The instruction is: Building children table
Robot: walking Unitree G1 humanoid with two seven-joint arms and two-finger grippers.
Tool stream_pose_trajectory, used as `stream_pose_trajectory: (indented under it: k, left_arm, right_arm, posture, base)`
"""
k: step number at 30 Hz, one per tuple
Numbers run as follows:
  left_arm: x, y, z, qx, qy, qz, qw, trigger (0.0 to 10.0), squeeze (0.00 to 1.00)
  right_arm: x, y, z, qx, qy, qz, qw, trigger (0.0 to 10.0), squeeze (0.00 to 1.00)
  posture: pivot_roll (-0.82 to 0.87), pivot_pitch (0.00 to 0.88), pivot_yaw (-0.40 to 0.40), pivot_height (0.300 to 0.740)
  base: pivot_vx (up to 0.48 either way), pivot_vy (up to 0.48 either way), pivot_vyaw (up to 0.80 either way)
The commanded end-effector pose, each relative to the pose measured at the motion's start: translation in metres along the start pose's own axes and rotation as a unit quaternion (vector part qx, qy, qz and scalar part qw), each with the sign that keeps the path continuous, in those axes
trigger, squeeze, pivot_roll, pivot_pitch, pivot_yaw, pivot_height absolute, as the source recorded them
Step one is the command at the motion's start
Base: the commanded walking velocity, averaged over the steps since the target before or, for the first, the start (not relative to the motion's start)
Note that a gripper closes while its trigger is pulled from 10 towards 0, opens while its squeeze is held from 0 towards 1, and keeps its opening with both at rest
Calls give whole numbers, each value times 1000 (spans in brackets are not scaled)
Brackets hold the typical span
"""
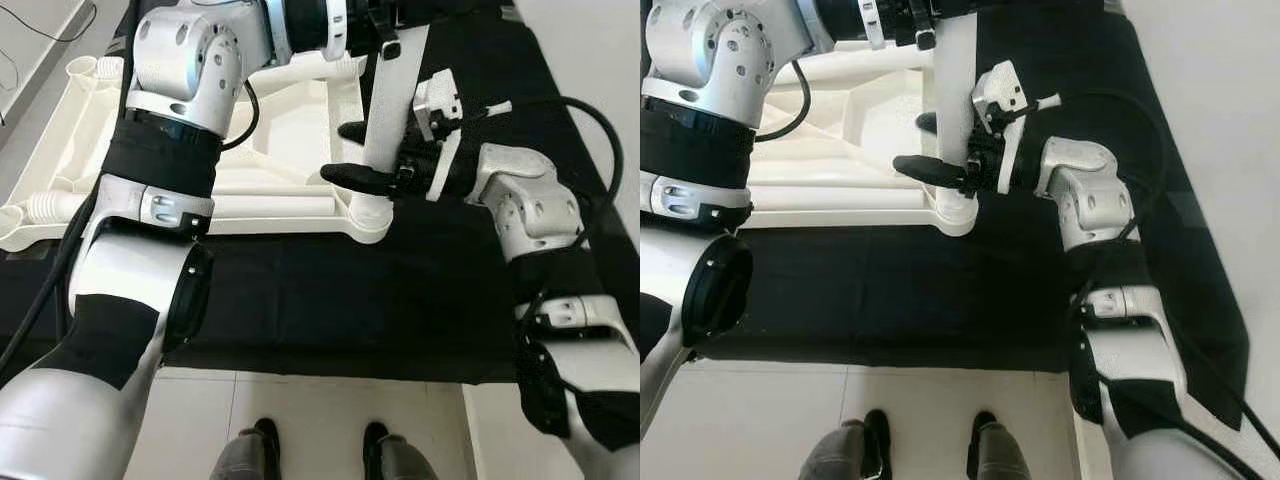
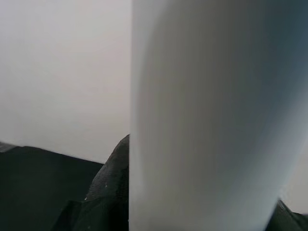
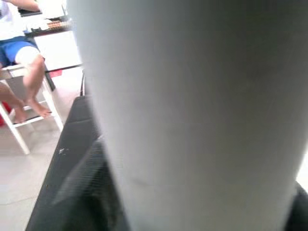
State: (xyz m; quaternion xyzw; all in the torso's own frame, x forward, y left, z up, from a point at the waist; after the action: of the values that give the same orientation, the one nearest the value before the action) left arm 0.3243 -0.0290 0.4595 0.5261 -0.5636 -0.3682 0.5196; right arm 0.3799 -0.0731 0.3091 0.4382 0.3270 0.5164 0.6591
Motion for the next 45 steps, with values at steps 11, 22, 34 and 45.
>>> stream_pose_trajectory:
  k: [11,22,34,45]
  left_arm:
    - [41,-18,37,-39,-61,-6,997,0,0]
    - [53,-15,52,-32,-56,13,998,10000,1000]
    - [52,-18,54,-47,-41,3,998,10000,0]
    - [43,-23,37,-43,-19,-3,999,10000,0]
  right_arm:
    - [22,11,-20,-17,107,37,993,0,0]
    - [12,-13,-1,-23,-4,-14,1000,0,0]
    - [-12,-80,-23,31,-382,-182,906,0,0]
    - [-4,-66,-18,32,-388,-162,907,0,0]
  posture:
    - [73,302,38,740]
    - [50,300,19,740]
    - [50,303,5,740]
    - [33,280,4,740]
  base:
    - [0,0,0]
    - [0,0,0]
    - [0,0,0]
    - [0,0,0]
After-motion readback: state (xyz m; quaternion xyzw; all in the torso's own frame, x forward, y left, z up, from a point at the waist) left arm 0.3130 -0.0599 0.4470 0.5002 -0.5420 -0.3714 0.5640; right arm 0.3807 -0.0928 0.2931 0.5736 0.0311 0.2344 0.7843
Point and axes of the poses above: a point about 5 cm out from each wrist's last joint towards the gripper, its own x axis pointing out of the wrist towards the gripper, its own y axis along the axis of the wrist's last joint, z = x × y, the point moved 6 cm from there along x, pointing out of the wrist towards the gripper, and after that the axes turned 9 degrees about -x, right-handed, at the moved point
